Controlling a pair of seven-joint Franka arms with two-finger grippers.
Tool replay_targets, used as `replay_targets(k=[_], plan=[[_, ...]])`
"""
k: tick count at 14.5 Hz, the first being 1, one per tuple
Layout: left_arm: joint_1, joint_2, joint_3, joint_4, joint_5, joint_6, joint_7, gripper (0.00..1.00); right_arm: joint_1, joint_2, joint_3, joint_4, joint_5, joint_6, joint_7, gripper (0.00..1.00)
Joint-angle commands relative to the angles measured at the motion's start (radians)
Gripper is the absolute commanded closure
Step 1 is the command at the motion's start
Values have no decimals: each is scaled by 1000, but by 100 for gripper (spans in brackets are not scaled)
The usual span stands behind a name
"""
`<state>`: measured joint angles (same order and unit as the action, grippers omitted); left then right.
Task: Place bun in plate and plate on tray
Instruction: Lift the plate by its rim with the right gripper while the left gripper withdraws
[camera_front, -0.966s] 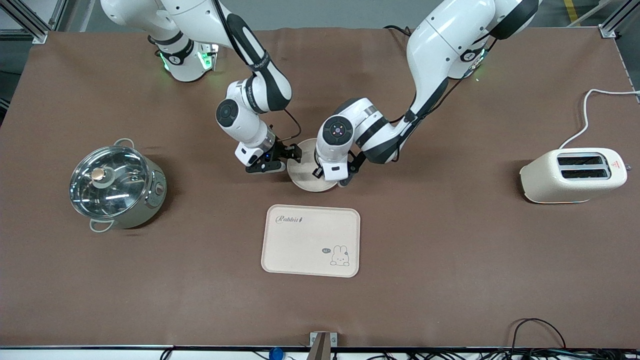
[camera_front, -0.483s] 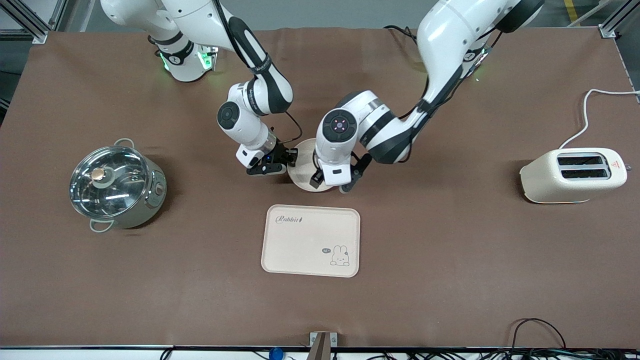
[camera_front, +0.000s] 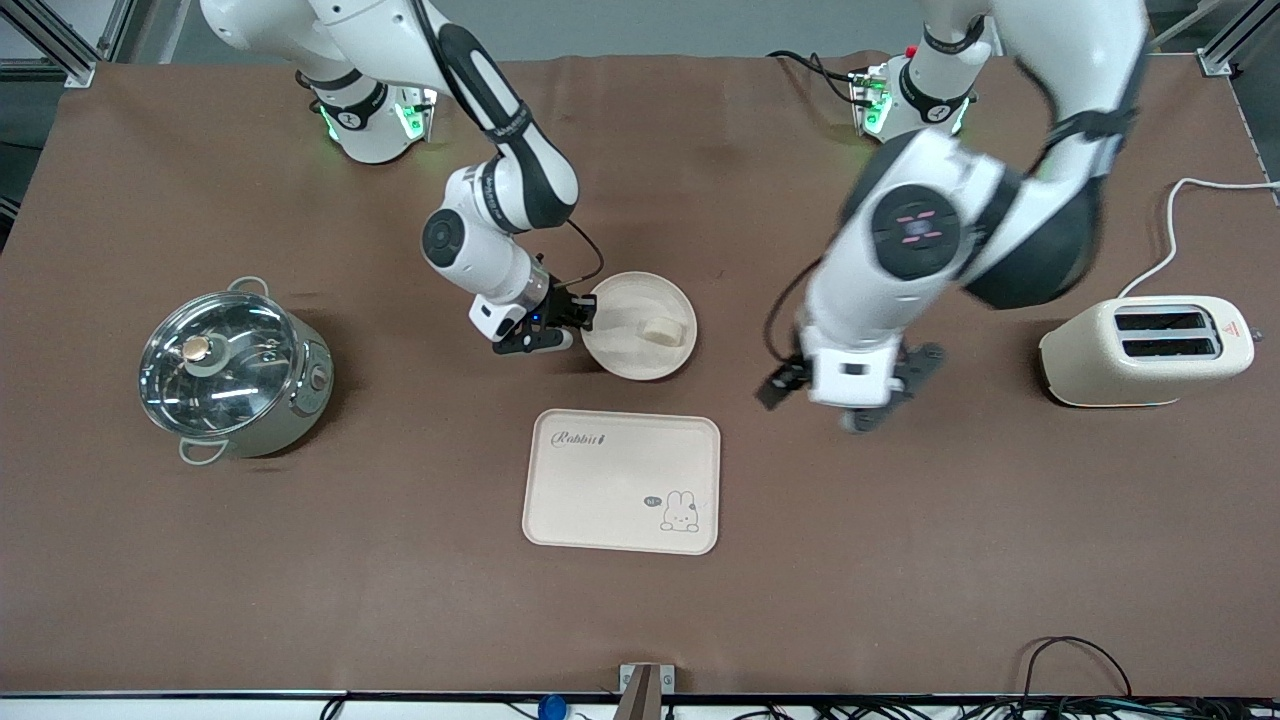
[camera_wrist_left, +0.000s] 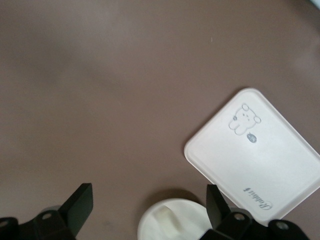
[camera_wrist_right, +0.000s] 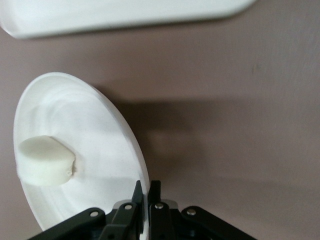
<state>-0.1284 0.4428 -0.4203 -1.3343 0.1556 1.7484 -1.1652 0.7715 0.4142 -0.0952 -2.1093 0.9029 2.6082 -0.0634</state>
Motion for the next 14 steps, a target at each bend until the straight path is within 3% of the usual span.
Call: replay_targets(k=[1,6,10,12,14], plan=[[109,-119,-2,-25,15,-64,253,0,-70,-31,6,83,18,-45,-36,100],[298,-214,-5,-25,13,-144,686,0,-127,199,6,398,19,-68,-21,100],[417,-226,-9,-28,1,-161,928,0,-182,339,6,563,22,-66,54,100],[412,-263,6,-32,-11,-197,976,0,-189,389,6,629,16,-66,111,100],[351,-326,66,-78,-27,-205,992,0,-198,429,3,661,10,-65,111,100]])
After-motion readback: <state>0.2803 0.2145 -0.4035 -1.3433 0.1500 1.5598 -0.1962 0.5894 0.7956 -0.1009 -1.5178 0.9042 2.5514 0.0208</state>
